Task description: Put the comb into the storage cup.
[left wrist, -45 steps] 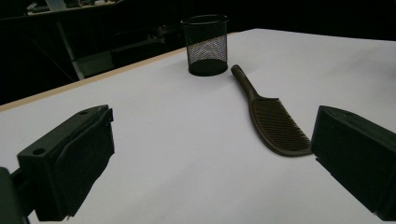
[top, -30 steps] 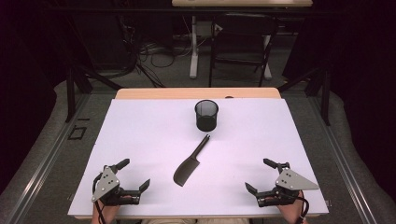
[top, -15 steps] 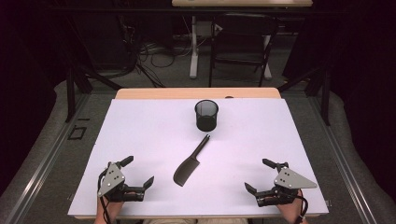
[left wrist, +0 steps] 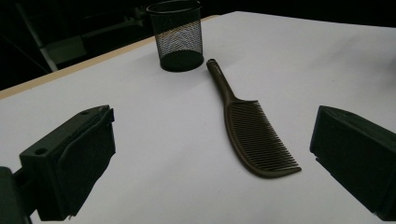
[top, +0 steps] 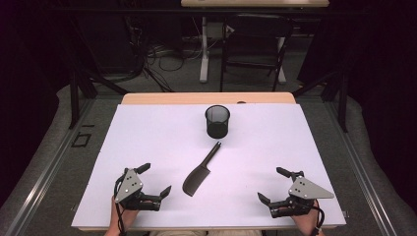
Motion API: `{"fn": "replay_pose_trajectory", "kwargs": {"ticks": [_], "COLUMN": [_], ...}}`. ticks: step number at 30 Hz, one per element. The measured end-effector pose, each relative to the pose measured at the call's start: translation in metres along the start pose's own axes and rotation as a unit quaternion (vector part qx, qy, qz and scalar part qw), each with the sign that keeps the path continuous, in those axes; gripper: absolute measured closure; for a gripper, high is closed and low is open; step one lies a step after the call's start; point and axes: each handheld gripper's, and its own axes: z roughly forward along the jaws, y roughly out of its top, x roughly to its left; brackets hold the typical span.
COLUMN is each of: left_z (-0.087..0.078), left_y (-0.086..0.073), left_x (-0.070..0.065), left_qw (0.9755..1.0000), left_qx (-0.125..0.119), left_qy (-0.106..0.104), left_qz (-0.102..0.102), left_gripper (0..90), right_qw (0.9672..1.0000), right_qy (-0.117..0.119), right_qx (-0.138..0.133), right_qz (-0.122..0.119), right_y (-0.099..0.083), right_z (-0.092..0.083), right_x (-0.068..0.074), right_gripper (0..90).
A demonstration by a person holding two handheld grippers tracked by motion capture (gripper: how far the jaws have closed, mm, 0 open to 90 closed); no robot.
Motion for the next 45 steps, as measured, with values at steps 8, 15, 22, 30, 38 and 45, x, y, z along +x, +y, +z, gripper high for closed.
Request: {"fn": "replay_pose_trajectory", "kwargs": {"ticks": [8, 15, 22, 30, 38, 45], "left_z": [0.014, 0.029, 0.040, 0.049, 0.057, 0.064], "left_y": [0.004, 0.007, 0.008, 0.009, 0.007, 0.004], "left_x": [-0.006, -0.013, -0.021, -0.028, -0.035, -0.045], "left_qw": [0.9998, 0.9991, 0.9977, 0.9967, 0.9931, 0.9875], "left_qx": [0.010, 0.026, 0.048, 0.058, 0.079, 0.100], "left_qy": [-0.016, -0.033, -0.045, -0.052, -0.084, -0.119], "left_qz": [0.000, 0.006, 0.016, 0.021, 0.022, 0.028], "left_gripper": [0.2, 0.1, 0.8, 10.5, 47.5, 83.7], "right_qw": [1.0000, 1.0000, 1.0000, 1.0000, 1.0000, 1.0000], "right_qy": [0.003, 0.001, -0.001, 0.001, 0.003, 0.004], "right_qx": [0.002, 0.001, 0.003, 0.008, 0.007, 0.004], "right_qz": [0.000, -0.005, -0.003, -0.003, -0.006, -0.005], "right_y": [0.000, 0.001, 0.000, -0.001, 0.000, -0.001], "right_z": [0.002, 0.002, 0.001, 0.003, 0.003, 0.002], "right_x": [0.001, 0.002, 0.001, 0.001, 0.001, 0.001], "right_gripper": [0.0, 0.0, 0.0, 0.0, 0.0, 0.0]}}
